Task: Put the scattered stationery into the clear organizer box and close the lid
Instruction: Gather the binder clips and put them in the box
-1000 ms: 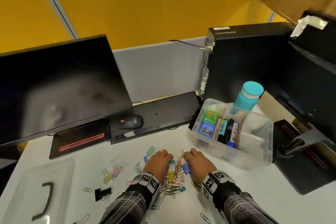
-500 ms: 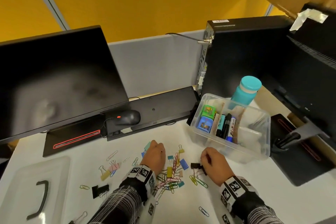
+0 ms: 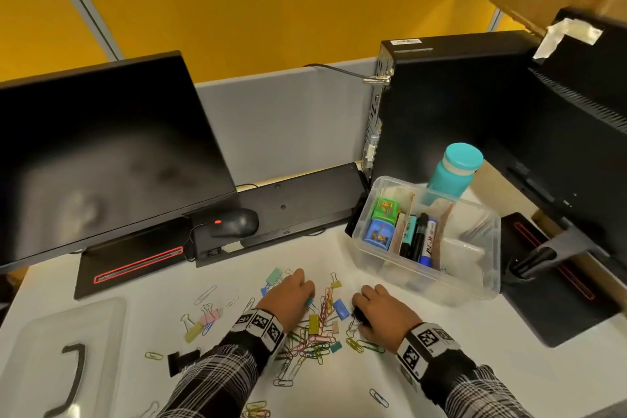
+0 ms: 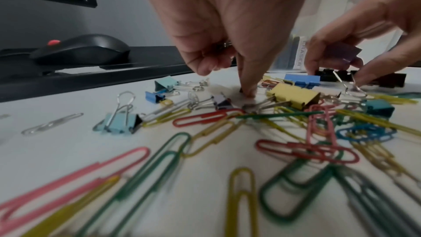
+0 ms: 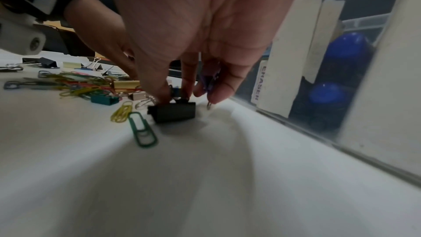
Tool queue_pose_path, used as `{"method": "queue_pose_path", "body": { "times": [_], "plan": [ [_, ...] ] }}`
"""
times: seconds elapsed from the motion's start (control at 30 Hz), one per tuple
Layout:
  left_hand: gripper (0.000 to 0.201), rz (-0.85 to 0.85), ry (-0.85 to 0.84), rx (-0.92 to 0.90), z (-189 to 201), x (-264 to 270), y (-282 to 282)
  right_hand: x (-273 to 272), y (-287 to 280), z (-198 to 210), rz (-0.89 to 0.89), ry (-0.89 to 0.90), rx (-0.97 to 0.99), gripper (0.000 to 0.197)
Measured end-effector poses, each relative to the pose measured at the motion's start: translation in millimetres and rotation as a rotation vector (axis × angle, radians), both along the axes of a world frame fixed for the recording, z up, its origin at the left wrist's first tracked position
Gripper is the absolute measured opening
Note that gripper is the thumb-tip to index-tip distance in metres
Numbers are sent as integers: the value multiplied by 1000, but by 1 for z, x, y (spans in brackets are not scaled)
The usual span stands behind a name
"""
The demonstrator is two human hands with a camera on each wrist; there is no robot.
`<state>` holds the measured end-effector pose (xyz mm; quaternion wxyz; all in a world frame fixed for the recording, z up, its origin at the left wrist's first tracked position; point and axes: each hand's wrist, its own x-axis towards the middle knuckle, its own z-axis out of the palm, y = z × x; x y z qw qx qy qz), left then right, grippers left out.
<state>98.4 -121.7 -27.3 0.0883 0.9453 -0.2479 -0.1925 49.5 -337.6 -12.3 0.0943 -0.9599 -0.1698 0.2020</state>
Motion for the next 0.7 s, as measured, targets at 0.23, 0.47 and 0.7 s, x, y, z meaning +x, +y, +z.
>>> {"method": "queue_pose_path", "body": {
  "times": [0.23, 0.47, 0.7],
  "plan": [
    [31, 97, 5, -87, 12, -4, 15, -14, -15, 45, -138, -92, 235, 33],
    [25, 176, 38, -180, 20, -20, 18, -31, -40, 95, -229, -215, 454, 25],
    [17, 237, 74, -259, 29, -33, 10, -36, -75, 128, -401, -376, 540, 17]
  ]
}}
